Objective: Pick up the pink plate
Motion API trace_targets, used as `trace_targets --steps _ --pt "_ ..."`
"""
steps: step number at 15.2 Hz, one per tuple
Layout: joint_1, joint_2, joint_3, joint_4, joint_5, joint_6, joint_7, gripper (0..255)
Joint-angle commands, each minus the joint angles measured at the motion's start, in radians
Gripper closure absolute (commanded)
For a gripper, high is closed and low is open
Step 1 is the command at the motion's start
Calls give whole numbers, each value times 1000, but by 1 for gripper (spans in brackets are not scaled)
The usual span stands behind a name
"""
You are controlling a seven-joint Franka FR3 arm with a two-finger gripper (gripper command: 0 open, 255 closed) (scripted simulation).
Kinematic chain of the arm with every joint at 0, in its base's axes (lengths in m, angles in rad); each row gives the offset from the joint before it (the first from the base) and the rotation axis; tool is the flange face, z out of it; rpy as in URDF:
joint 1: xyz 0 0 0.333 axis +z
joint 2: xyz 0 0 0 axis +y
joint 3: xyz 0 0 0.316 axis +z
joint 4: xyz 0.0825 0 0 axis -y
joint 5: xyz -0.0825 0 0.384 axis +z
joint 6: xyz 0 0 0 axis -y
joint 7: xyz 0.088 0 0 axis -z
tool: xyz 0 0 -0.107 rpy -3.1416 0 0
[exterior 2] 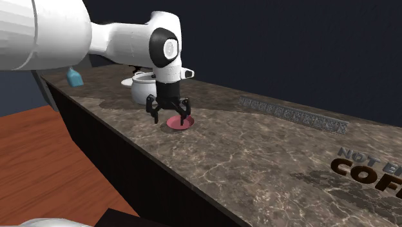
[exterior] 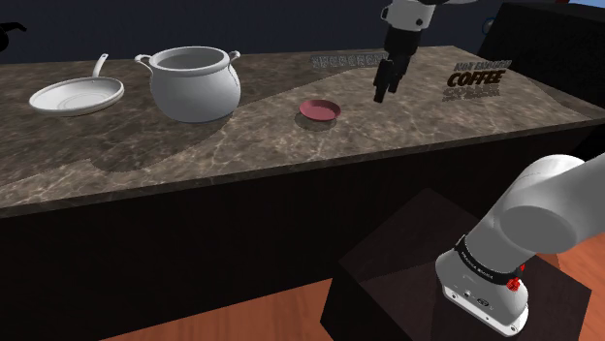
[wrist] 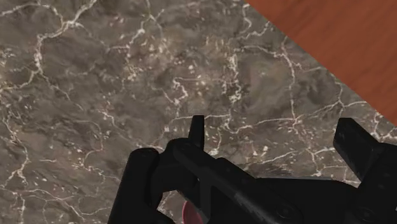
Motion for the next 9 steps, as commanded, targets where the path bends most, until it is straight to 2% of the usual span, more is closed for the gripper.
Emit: trace_targets --steps 1,9 --pt "8 96 -39 67 23 15 -73 0" --pt "19 480 -135 409 177 -35 -341 0"
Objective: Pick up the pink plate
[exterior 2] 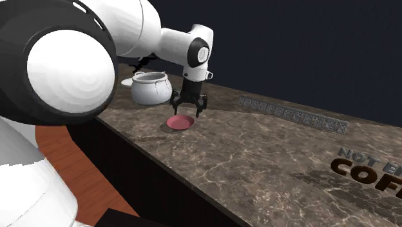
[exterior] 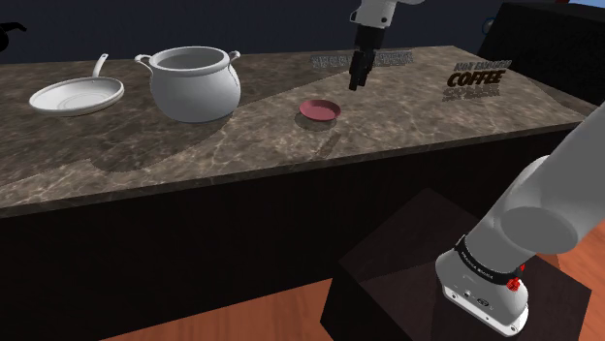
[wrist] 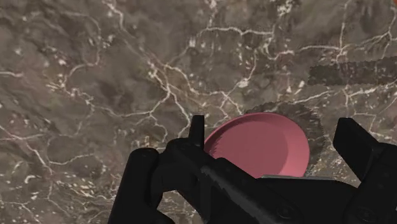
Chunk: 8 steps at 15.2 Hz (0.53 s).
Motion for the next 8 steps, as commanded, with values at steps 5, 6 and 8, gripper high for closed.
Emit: trace_targets --steps 5,6,8 --pt "-33 312 -16 330 136 -109 -169 0" --pt "-45 367 -13 397 157 -136 -190 0" --pt "-70 483 -1 546 196 -198 -223 0"
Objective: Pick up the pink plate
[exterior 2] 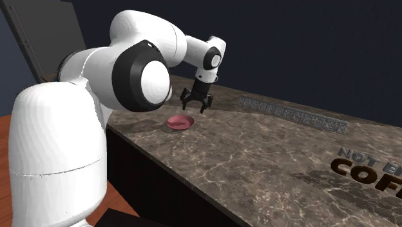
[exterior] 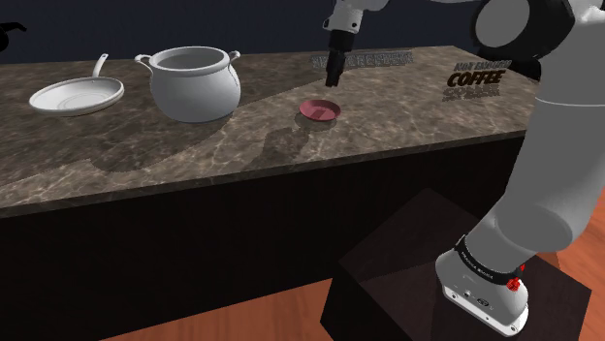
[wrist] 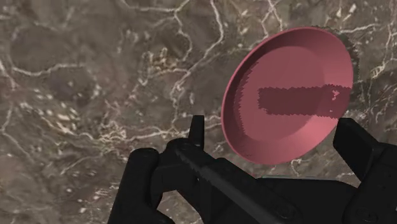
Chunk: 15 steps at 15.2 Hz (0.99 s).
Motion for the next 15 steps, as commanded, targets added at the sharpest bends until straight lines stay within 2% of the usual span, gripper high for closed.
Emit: trace_targets --steps 1,9,11,12,15 --pt "-31 129 12 172 41 -73 -35 0" --pt "-25 136 15 82 42 19 -63 0" --pt "-25 136 15 82 42 19 -63 0" --pt "-25 135 15 80 42 20 -63 255" --pt "-24 134 15 78 42 21 -63 255"
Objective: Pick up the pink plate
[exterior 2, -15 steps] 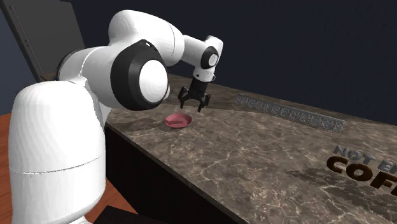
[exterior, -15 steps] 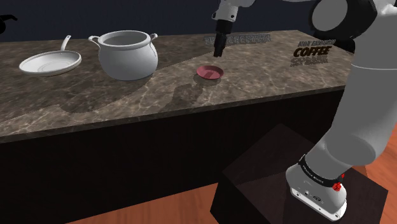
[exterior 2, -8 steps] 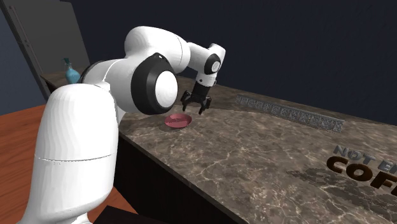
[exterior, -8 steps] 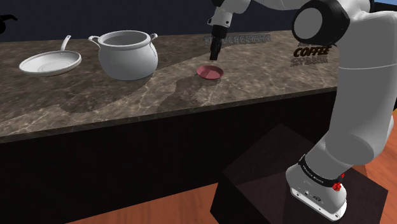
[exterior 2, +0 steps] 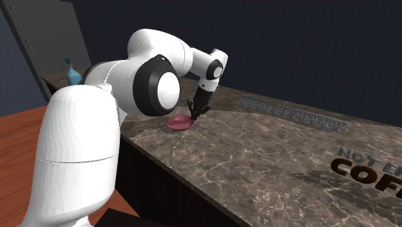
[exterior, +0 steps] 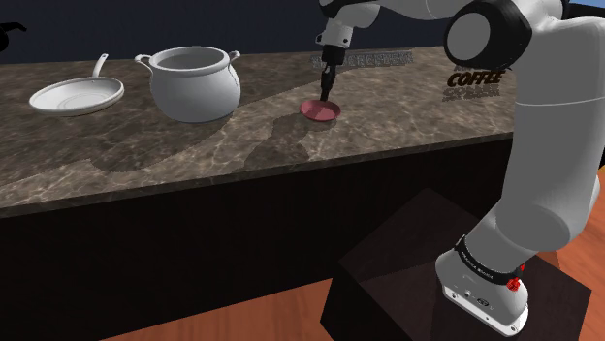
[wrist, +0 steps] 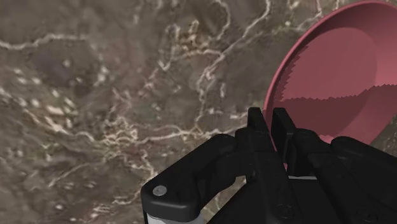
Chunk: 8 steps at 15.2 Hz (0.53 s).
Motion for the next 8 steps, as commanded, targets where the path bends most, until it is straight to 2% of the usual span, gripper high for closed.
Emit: trace_targets --steps 1,8 --pt "0 0 0 -1 0 0 0 255" --pt "-2 -1 0 25 -1 -25 7 255"
